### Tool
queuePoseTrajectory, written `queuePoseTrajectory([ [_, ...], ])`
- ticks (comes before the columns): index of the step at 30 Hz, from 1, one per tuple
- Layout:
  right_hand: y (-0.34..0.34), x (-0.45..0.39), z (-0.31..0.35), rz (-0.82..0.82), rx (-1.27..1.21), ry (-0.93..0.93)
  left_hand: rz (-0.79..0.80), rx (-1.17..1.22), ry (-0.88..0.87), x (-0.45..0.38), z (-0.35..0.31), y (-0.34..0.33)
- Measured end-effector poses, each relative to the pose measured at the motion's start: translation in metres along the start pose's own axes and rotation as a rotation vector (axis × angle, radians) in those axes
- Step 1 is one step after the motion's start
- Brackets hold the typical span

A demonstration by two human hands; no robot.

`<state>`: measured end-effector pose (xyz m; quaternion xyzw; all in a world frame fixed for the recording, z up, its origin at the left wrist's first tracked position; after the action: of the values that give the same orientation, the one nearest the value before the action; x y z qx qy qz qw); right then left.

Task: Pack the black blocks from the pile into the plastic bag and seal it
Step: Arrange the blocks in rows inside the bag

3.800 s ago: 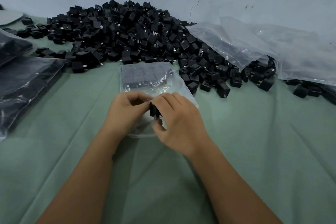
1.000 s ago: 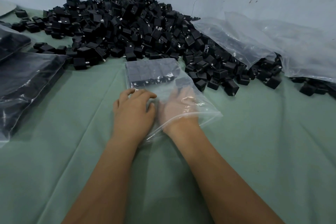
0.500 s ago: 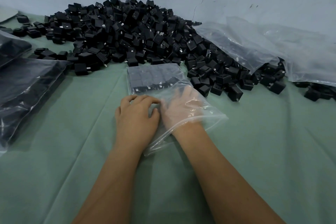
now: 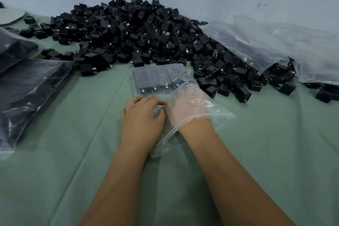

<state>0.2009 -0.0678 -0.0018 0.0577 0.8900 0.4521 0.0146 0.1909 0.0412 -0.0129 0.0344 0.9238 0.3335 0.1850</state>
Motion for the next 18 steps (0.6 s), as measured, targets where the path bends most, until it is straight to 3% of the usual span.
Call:
queuePoseTrajectory([
  [4,-0.004,0.006,0.001,0.014,-0.097,0.038,0.006,-0.016,0.005,0.001,0.001,0.0],
  [7,-0.003,0.01,0.001,-0.038,-0.029,0.062,0.027,-0.023,0.016,0.001,0.002,-0.001],
  [10,-0.019,0.03,0.005,0.049,-0.272,0.061,0.019,0.033,0.032,0.001,0.002,0.001],
  [12,-0.013,0.06,0.009,0.005,-0.409,0.133,-0.013,0.142,0.062,0.001,0.003,0.004],
  [15,-0.003,0.109,0.003,0.1,-0.577,0.262,-0.028,0.198,0.079,0.0,0.003,0.006],
  [17,0.016,0.127,-0.017,0.053,-0.579,0.25,0.005,0.113,0.058,-0.001,0.001,0.003],
  [18,0.032,0.128,-0.035,-0.047,-0.586,0.173,0.014,0.044,0.04,-0.001,-0.001,0.001],
])
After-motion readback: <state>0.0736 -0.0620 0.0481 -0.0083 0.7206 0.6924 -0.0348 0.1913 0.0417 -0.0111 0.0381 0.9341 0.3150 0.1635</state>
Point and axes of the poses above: each hand's wrist, its own x-axis away from the middle knuckle, its own y-axis out of the back of the hand, z = x × y, the point moved 9 cm from there along -x, towards the middle knuckle, and after that the axes turned 10 degrees about x, right-handed, at the moved point
